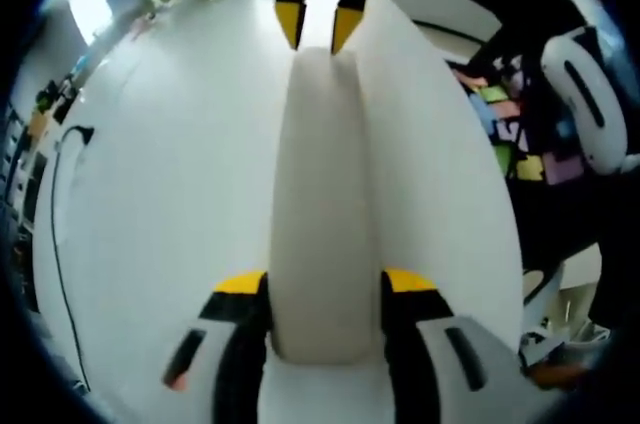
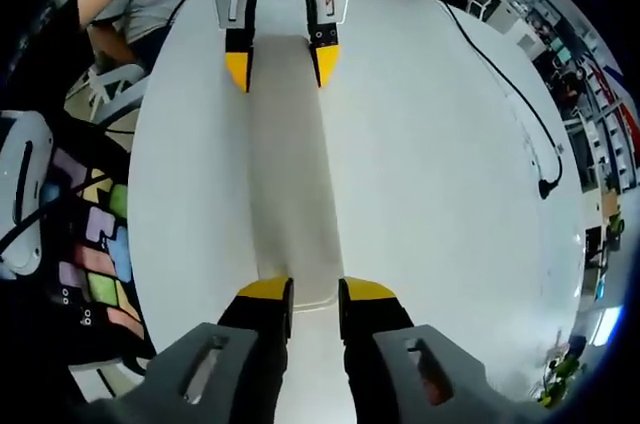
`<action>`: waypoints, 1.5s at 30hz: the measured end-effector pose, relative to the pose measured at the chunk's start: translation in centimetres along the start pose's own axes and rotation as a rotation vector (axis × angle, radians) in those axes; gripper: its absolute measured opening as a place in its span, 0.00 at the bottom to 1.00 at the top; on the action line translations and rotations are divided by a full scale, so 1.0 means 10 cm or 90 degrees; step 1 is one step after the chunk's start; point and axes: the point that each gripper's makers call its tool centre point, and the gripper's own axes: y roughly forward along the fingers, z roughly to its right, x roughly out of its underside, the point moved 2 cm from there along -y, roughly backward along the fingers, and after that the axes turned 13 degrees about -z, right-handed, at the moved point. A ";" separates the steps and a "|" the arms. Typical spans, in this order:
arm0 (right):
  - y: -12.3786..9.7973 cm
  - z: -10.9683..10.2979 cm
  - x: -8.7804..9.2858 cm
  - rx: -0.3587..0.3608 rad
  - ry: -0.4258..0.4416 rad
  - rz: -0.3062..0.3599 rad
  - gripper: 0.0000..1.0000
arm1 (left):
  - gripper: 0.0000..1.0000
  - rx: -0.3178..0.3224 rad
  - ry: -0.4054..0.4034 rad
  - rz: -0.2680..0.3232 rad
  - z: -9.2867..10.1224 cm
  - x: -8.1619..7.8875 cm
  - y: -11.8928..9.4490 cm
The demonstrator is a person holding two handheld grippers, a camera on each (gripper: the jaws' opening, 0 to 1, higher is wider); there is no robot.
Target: Arrange the utensils inside the cutlery case until each visible utensil rests in its matching compartment.
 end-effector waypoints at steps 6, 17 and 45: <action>0.02 -0.04 0.00 -0.033 0.007 -0.006 0.11 | 0.47 0.001 -0.006 0.014 0.00 0.00 0.00; 0.03 -0.05 0.00 -0.055 -0.061 -0.013 0.10 | 0.47 0.000 0.004 0.029 0.02 -0.01 0.00; 0.05 0.00 -0.01 -0.075 -0.114 -0.031 0.03 | 0.45 -0.078 -0.007 0.084 0.09 0.11 -0.29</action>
